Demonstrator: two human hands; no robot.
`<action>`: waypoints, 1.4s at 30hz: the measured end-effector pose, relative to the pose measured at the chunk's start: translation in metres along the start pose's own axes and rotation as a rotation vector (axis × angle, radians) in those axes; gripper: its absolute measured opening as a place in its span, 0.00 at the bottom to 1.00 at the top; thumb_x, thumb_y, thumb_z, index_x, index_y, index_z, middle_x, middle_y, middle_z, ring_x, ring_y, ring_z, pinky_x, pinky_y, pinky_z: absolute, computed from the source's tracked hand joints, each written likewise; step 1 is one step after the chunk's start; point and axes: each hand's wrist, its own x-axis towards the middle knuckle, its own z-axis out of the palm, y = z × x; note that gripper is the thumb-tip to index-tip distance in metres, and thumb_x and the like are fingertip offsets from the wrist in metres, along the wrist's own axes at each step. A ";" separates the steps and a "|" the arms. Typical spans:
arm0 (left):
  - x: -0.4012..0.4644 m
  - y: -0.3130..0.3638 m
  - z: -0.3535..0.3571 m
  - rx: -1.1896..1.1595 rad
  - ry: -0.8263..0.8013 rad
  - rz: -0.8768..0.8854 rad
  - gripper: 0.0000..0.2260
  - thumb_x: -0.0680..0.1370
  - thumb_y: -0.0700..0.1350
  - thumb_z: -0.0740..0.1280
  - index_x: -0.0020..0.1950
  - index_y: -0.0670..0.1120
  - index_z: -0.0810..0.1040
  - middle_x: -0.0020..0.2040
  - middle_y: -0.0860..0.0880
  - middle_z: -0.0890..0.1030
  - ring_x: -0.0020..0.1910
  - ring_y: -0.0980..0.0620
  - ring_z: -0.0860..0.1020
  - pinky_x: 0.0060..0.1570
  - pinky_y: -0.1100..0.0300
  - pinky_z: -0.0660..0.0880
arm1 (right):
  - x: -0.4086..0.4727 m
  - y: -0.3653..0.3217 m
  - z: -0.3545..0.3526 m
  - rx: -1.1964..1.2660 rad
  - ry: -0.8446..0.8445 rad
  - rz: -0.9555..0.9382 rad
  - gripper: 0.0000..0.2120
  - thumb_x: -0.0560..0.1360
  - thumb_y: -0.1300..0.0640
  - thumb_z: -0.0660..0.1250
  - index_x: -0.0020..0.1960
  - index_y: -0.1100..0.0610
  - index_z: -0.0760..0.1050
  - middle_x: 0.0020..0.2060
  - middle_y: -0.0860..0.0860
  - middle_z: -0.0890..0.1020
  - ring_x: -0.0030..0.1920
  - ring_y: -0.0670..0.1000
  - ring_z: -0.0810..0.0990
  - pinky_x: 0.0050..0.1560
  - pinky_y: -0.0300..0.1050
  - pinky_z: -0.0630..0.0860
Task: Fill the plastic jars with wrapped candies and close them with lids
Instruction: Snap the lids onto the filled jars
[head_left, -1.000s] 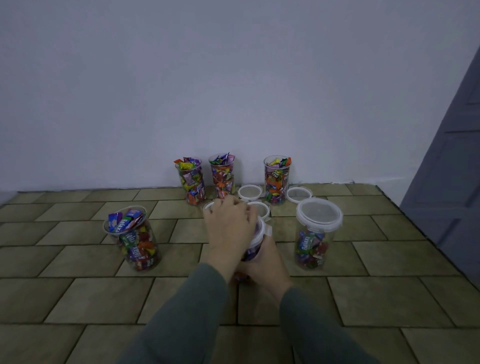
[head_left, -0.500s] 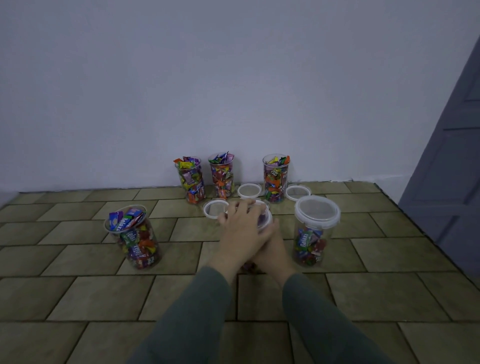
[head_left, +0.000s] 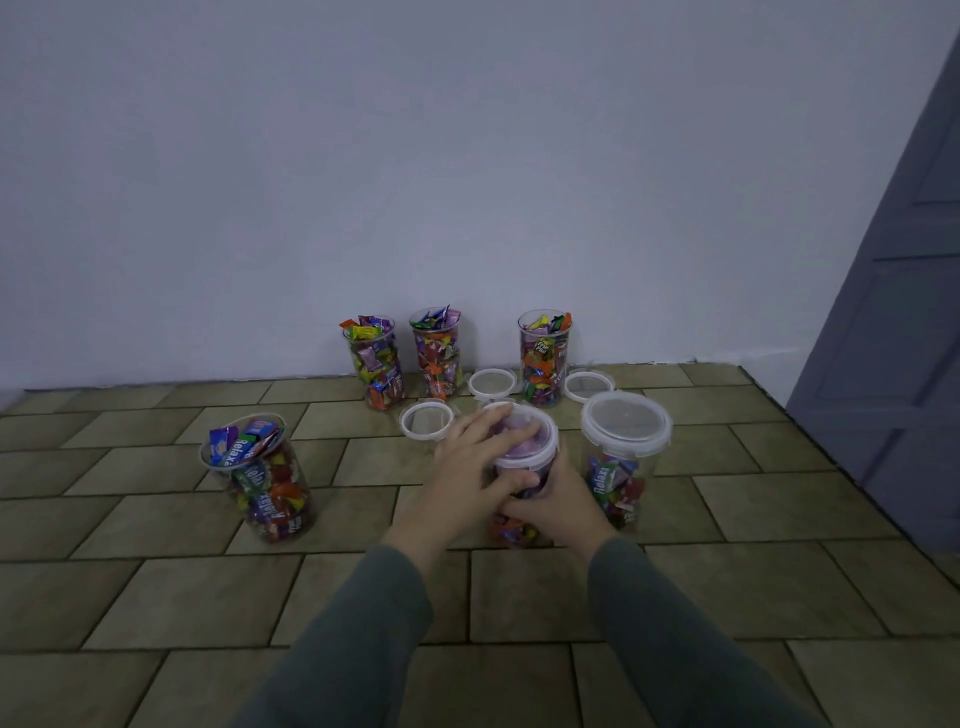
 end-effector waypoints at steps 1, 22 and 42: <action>0.000 0.001 0.004 -0.028 0.020 -0.013 0.25 0.71 0.63 0.64 0.67 0.60 0.74 0.74 0.59 0.62 0.71 0.56 0.59 0.69 0.60 0.54 | 0.000 0.002 -0.001 -0.005 0.008 -0.002 0.48 0.58 0.51 0.81 0.73 0.49 0.61 0.65 0.44 0.74 0.65 0.42 0.73 0.65 0.50 0.73; -0.044 -0.017 -0.010 -0.375 0.251 -0.334 0.16 0.77 0.51 0.69 0.63 0.62 0.72 0.65 0.59 0.72 0.60 0.61 0.72 0.47 0.72 0.72 | -0.025 -0.068 0.015 -0.657 -0.269 0.497 0.21 0.72 0.41 0.68 0.56 0.56 0.77 0.50 0.54 0.81 0.49 0.52 0.79 0.49 0.45 0.78; -0.089 -0.143 -0.067 -0.365 0.883 -0.865 0.51 0.61 0.47 0.82 0.76 0.49 0.56 0.71 0.46 0.65 0.71 0.46 0.64 0.71 0.43 0.63 | 0.101 -0.039 0.146 -1.222 -0.229 0.030 0.17 0.80 0.69 0.52 0.67 0.65 0.69 0.63 0.61 0.74 0.61 0.59 0.76 0.55 0.50 0.75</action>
